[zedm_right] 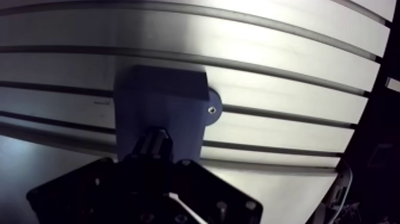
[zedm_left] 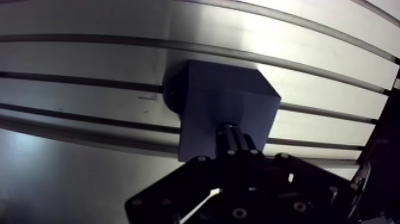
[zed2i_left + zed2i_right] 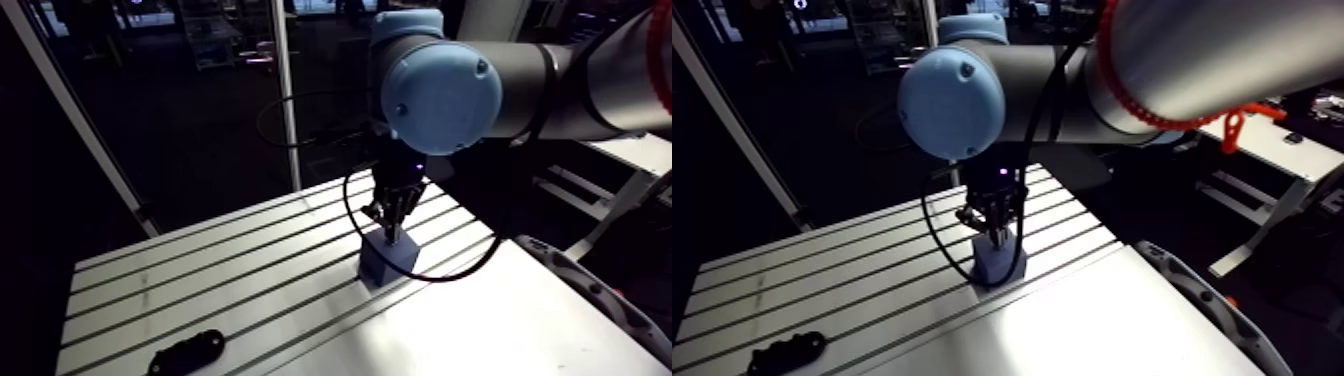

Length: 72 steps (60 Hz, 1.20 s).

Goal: Pick up the M10 bolt and insert it into the hex recess until seated.

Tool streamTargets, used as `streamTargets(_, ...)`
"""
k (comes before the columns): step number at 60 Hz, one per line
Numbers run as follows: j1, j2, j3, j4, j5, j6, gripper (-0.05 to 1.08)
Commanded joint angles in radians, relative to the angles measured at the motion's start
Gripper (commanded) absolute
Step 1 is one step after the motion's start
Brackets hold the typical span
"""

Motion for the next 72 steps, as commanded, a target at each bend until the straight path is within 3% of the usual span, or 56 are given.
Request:
streamTargets(1,0.000,0.000,0.001,0.001,-0.001,-0.002,1.08)
streamTargets(72,0.000,0.001,0.011,-0.005,-0.001,-0.006,1.08)
